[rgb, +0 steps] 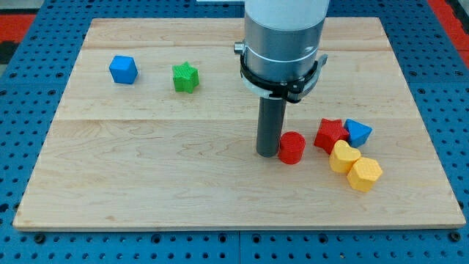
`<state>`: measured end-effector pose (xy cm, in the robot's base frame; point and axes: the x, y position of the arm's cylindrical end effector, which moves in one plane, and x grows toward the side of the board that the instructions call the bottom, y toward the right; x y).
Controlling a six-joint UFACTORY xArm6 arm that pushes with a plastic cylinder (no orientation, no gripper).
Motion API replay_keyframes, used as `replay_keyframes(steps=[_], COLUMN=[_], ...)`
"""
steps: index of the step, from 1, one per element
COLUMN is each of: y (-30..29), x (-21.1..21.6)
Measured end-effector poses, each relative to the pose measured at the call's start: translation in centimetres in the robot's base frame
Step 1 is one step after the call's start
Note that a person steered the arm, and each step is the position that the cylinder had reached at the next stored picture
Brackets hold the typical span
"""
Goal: Push the green circle parallel to the red star
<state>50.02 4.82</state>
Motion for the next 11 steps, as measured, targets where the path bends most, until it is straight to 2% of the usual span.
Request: replay_keyframes(steps=[1,2,3,4,5,6,9,10,11], y=[4.4,2.5,0.6,6.1,7.9,1.5,-2.9,-4.1,-8.3], x=[-0.3,-0.5,-5.6,-11.5,-16.9,-19.2,-12.1,-8.5,-9.0])
